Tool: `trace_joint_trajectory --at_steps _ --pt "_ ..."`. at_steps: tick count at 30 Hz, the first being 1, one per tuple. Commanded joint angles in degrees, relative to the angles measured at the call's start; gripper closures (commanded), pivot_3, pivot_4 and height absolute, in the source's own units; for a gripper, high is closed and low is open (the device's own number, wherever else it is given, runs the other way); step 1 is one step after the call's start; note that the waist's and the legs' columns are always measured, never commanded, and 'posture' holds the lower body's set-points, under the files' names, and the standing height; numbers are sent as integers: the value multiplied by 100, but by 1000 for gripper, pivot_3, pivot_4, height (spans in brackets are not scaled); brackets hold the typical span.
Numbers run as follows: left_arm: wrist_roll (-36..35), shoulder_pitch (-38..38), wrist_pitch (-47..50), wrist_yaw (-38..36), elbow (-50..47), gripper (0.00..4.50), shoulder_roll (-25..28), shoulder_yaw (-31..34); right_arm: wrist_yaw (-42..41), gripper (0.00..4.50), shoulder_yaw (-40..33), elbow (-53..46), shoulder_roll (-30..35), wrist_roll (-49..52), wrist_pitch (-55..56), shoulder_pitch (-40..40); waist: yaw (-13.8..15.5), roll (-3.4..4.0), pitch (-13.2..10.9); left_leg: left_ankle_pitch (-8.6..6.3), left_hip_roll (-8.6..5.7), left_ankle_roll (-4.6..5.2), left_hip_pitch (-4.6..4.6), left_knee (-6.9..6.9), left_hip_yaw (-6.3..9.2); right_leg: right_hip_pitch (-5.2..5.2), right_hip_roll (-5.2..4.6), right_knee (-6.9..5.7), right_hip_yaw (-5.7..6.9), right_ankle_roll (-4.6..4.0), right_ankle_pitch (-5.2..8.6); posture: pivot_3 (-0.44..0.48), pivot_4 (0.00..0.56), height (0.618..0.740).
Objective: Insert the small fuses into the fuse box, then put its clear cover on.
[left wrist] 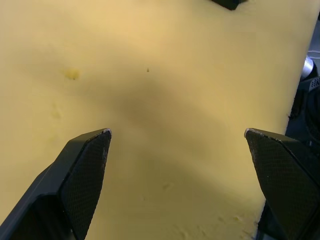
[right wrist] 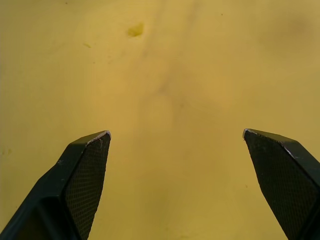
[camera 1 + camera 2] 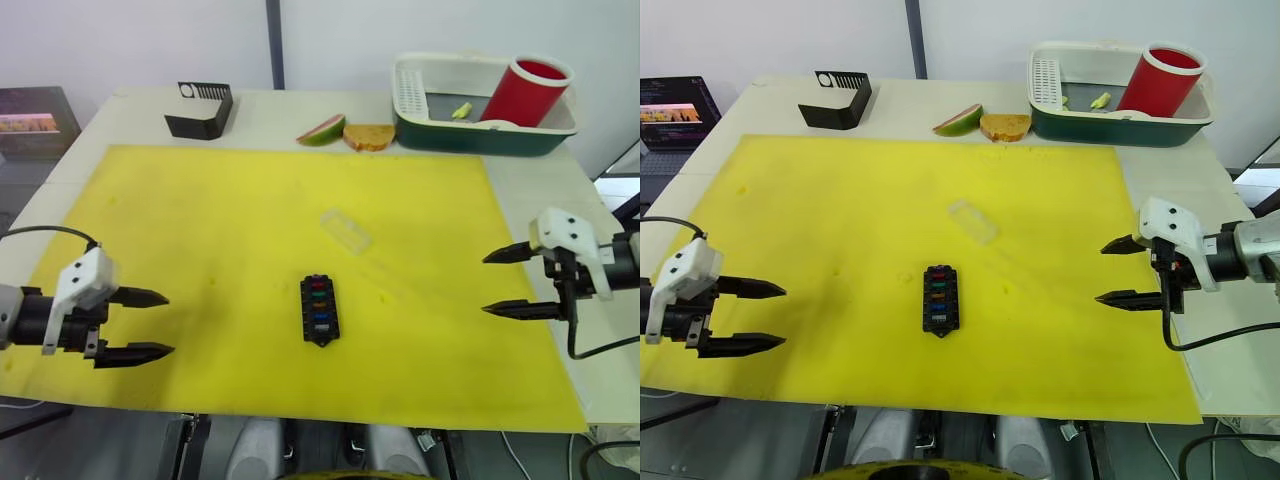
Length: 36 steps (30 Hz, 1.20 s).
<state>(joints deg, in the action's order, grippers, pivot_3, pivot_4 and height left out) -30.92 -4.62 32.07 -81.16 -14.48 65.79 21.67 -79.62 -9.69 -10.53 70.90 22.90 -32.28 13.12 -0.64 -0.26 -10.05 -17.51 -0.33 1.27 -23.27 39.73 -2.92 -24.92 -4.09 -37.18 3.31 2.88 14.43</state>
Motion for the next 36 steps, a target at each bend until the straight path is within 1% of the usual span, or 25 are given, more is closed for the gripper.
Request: trace_joint_trajectory --at_steps 1,3,6,11,13,15,17,20,23,26,33,36 --pt "-238 354 77 239 -321 0 -242 -338 185 31 -49 -386 -44 224 -175 318 -4 14 -1 0 0 0 0 0 -1 -1 -1 0 0 0 0 0 150 740" --pt "-340 417 178 425 -602 0 -427 -505 387 31 136 -483 -228 284 -338 620 -30 14 -1 0 -1 0 0 -3 -4 -2 -1 2 -2 2 -1 0 150 740" --pt "-512 409 425 961 -1123 0 -838 -712 770 31 534 -655 -639 265 -560 1167 -30 14 -1 1 -1 -2 0 -8 -6 -6 -1 -1 -2 18 -10 0 150 740" --pt "-768 0 847 1853 -2168 0 -1348 -881 1556 31 1330 -678 -1551 128 -1303 2260 -20 12 -2 3 -1 -3 -1 -8 -8 -8 -1 -2 -4 24 -14 0 150 740" --pt "-804 -120 910 2014 -2307 0 -1390 -814 1850 31 1667 -604 -1871 26 -1662 2620 0 12 -2 3 -1 -3 -2 -8 -6 -9 0 -3 -2 24 -14 0 150 740" --pt "-865 -209 953 2145 -2413 0 -1401 -728 2315 31 1990 -339 -2459 23 -2432 3119 -5 11 -1 4 -2 -5 -2 -8 -5 -9 0 -4 -1 23 -14 0 150 740" --pt "-849 -275 906 2158 -2388 0 -1347 -627 2728 31 2249 -34 -3040 -66 -2932 3535 -21 11 0 5 -2 -7 -1 -6 -6 -8 0 -4 -1 20 -14 0 150 740" --pt "-861 -324 834 2072 -2306 0 -1225 -405 3373 31 2484 614 -3848 -325 -3347 4035 -38 11 0 9 -3 -14 -4 -7 -6 -15 0 -8 -1 20 -15 0 150 740" --pt "-936 -270 818 2021 -2244 0 -1115 -228 3798 31 2710 1235 -4336 -657 -3281 4334 -5 12 0 21 -6 -34 -10 -7 -6 -20 0 -8 0 21 -15 0 150 740" --pt "-925 -183 748 2010 -2241 0 -1044 -196 4116 31 2803 1779 -4655 -905 -3212 4534 -10 11 1 22 -16 -35 -12 -7 -6 -19 -6 -5 -1 21 -15 0 150 740" --pt "-822 280 645 2257 -2134 0 -1151 -467 4410 31 2812 2165 -4977 -1111 -3285 4574 -44 11 1 22 -19 -34 -12 -8 -7 -20 -7 -7 -1 23 -16 0 150 740" --pt "-634 578 491 2371 -1902 0 -1229 -728 4454 31 2803 2256 -5058 -1139 -3363 4519 -48 13 1 19 -19 -29 -11 -9 -7 -20 -6 -10 -1 24 -17 0 150 740"
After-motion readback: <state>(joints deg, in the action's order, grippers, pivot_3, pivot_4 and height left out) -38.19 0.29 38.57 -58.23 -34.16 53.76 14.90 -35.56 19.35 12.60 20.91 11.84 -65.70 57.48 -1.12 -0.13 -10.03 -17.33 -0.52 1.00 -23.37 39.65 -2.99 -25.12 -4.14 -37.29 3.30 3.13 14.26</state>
